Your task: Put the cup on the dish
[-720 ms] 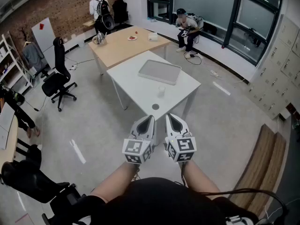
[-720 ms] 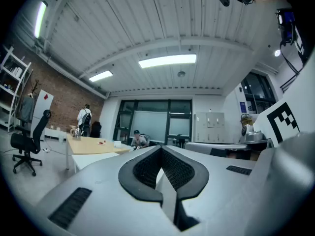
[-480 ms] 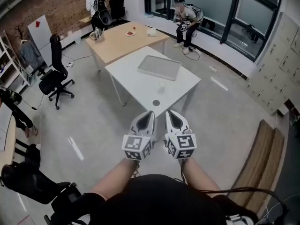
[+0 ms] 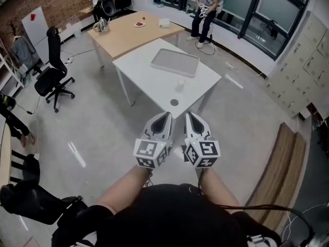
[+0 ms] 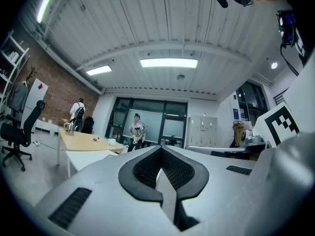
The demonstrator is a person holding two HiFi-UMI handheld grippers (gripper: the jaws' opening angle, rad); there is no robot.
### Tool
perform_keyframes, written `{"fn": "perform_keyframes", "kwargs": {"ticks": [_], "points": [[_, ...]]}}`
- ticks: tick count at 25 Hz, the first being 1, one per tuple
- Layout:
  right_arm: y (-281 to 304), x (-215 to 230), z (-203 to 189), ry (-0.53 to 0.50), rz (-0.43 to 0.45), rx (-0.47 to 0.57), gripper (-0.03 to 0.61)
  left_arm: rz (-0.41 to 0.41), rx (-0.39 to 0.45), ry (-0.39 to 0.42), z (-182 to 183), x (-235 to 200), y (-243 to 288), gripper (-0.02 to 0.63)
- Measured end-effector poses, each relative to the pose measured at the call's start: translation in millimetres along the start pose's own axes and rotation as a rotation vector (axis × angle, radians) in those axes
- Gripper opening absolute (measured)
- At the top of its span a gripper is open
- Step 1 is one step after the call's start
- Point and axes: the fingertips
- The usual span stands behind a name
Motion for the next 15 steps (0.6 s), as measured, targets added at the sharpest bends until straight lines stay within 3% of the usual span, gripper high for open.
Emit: {"fn": "perform_keyframes", "kwargs": {"ticks": [8,15], "points": [[27.5,-8.1,-27.2,0.049,-0.026,-0.041,0.012,-0.011,-0.019,-0.047,-16.7,-36.0,5.6,0.007],[85.0,17.9,-51.2,0.036,-0.003,-0.046,0.012,0.022,-0.037,-0.044,-38.5,-74.6,52.0,0.007]]}}
Point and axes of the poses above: the fingertips, and each gripper's own axes: y forward along the fingers, x to its right, z out of its top, and after that the axes turned 10 degrees about x, right-handed
